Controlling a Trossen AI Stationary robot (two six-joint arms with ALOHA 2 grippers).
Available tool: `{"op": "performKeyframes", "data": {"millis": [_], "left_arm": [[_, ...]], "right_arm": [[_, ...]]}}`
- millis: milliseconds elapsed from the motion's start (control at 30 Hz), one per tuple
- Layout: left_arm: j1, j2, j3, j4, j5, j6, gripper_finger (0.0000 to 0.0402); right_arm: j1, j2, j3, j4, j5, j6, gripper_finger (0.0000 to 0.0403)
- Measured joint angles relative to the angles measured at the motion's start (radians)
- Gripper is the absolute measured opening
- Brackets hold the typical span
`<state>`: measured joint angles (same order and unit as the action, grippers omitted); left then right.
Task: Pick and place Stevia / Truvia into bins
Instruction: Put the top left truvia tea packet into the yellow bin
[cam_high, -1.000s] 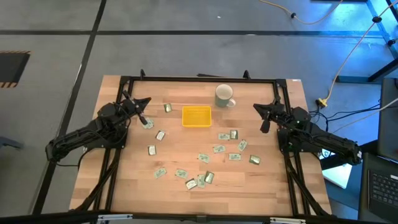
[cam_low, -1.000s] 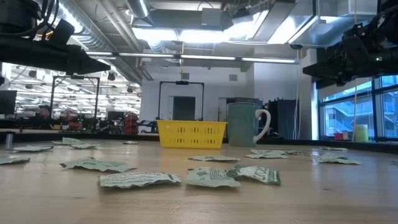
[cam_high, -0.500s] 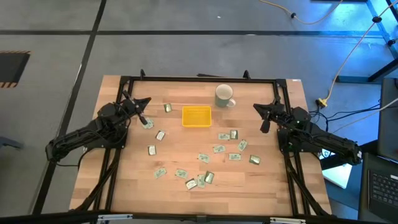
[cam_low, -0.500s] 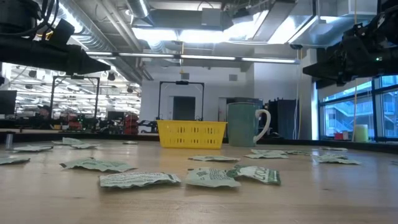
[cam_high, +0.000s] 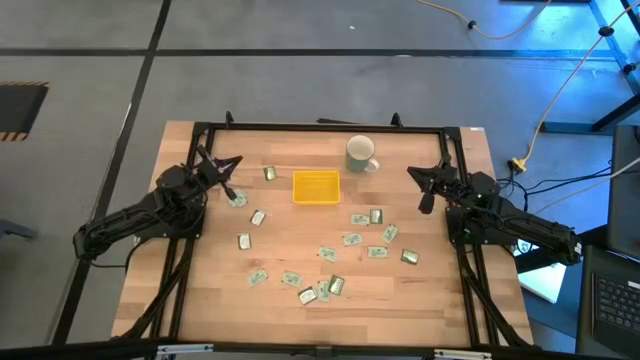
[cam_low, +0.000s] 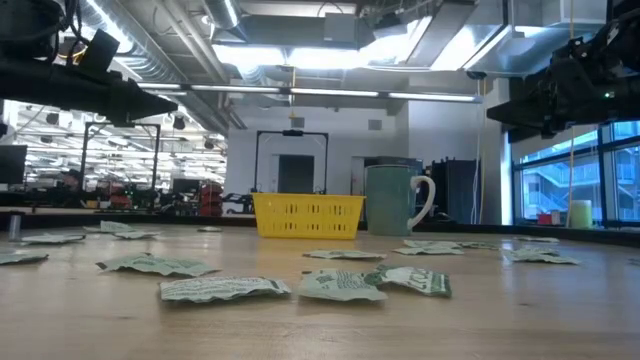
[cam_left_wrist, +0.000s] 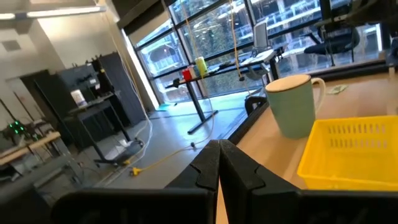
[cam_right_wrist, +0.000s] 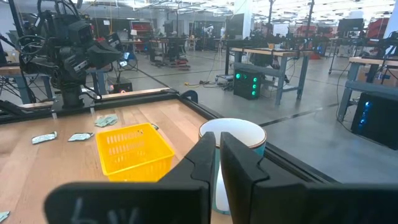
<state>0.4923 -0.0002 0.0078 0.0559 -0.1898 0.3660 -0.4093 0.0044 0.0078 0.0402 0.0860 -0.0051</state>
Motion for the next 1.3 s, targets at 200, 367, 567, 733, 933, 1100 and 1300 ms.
{"op": "performKeyframes", "data": {"millis": [200, 367, 567, 733, 933, 1100, 1300], "left_arm": [[0.0, 0.0, 0.0, 0.0, 0.0, -0.013, 0.0006], [0.0, 0.0, 0.0, -0.001, 0.002, -0.013, 0.0006], [-0.001, 0.0, 0.0, -0.002, 0.007, -0.031, 0.0006], [-0.001, 0.0, 0.0, -0.002, 0.028, -0.06, 0.0009], [-0.001, 0.0, 0.0, 0.0, 0.105, -0.05, 0.0052], [-0.001, 0.0, 0.0, 0.0, 0.098, -0.092, 0.0093], [-0.001, 0.0, 0.0, 0.036, 0.092, -0.265, 0.0101]], "right_arm": [[0.0, 0.0, 0.0, 0.002, 0.0, -0.006, 0.003], [0.0, 0.0, 0.0, 0.003, 0.0, -0.049, 0.003], [0.0, 0.0, 0.0, 0.001, 0.0, -0.083, 0.003], [0.0, 0.0, 0.0, 0.002, 0.0, -0.08, 0.003], [0.0, 0.0, 0.0, 0.0, 0.0, -0.082, 0.003], [0.0, 0.0, 0.0, 0.0, 0.0, -0.08, 0.003], [0.0, 0.0, 0.0, 0.0, 0.0, -0.087, 0.003]]}}
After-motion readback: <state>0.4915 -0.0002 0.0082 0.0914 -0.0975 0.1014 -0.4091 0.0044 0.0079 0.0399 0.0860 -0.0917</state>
